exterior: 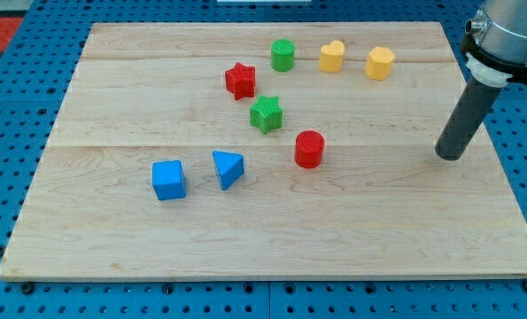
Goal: Push the yellow hexagon closer to the yellow heart
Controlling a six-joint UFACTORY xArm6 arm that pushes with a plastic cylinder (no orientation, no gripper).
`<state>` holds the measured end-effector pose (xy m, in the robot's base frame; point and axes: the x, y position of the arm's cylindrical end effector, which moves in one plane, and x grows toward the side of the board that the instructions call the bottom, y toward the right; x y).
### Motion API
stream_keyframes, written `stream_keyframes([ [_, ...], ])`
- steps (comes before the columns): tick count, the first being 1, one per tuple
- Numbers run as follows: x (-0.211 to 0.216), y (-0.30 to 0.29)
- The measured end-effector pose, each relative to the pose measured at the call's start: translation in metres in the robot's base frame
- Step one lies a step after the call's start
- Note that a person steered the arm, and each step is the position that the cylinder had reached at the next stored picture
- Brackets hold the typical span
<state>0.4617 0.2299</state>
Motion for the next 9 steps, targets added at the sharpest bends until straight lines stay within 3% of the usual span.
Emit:
stream_keyframes([
  [9,0.000,-0.021],
])
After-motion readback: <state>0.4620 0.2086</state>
